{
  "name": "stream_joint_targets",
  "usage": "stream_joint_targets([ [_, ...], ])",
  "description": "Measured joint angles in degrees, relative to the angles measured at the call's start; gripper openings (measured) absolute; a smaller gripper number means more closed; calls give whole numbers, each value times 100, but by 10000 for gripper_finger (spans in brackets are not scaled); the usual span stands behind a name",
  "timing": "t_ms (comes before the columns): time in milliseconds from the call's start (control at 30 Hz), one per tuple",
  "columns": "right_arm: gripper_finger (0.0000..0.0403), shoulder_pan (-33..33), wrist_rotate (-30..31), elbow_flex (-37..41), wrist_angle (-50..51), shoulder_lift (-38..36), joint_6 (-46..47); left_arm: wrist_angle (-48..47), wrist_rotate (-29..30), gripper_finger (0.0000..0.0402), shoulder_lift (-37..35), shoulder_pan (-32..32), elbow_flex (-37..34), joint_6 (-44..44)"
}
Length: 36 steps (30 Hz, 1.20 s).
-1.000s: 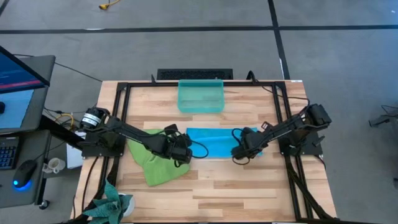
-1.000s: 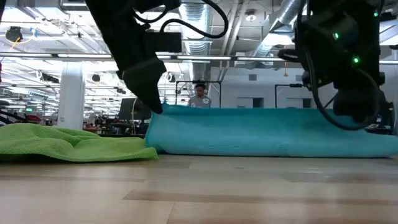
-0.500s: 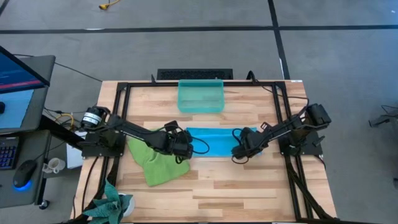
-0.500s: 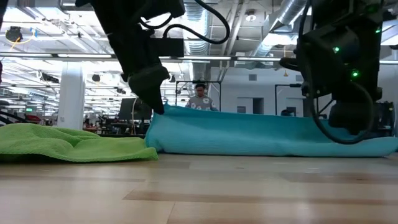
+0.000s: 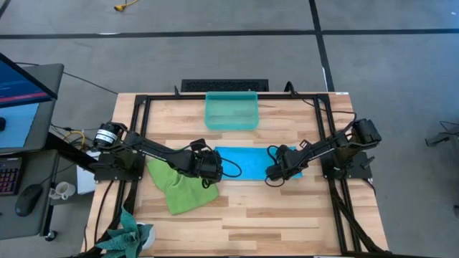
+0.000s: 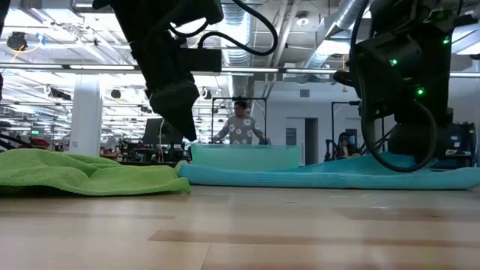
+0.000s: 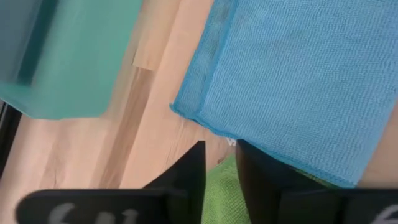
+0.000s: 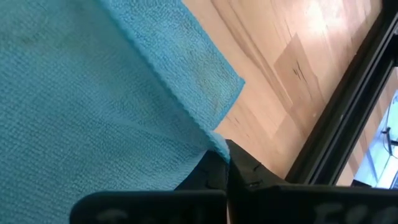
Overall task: Roll microfiber towels into tight, uniform cylinder then place into a basket
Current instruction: Fold the blue microfiber cloth
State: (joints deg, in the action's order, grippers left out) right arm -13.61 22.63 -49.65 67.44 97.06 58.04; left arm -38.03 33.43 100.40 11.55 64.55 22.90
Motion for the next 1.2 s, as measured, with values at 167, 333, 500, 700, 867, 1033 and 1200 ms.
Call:
stream_joint_targets([
  [167, 8, 64, 37, 0, -5, 0, -7, -1, -70, 114, 0, 0, 0, -70],
  [333, 21, 61, 34, 0, -46, 0, -155, 41, -501, 116, 0, -4, 0, -81],
  [500, 61, 99, -129, 0, -59, 0, -407, 41, -842, 116, 0, 4, 0, -216],
  [700, 119, 177, -51, -19, 242, 0, -448, 78, -909, 116, 0, 4, 0, -219],
  [867, 156, 218, 16, -293, 1048, 0, -358, 150, -912, 116, 0, 4, 2, -219],
  [1033, 173, 55, 330, -727, 1735, -177, 46, 148, -913, 116, 0, 4, 2, -219],
  [1200, 174, -715, 630, -811, 1432, -949, 783, 156, -909, 116, 0, 54, -102, -219],
])
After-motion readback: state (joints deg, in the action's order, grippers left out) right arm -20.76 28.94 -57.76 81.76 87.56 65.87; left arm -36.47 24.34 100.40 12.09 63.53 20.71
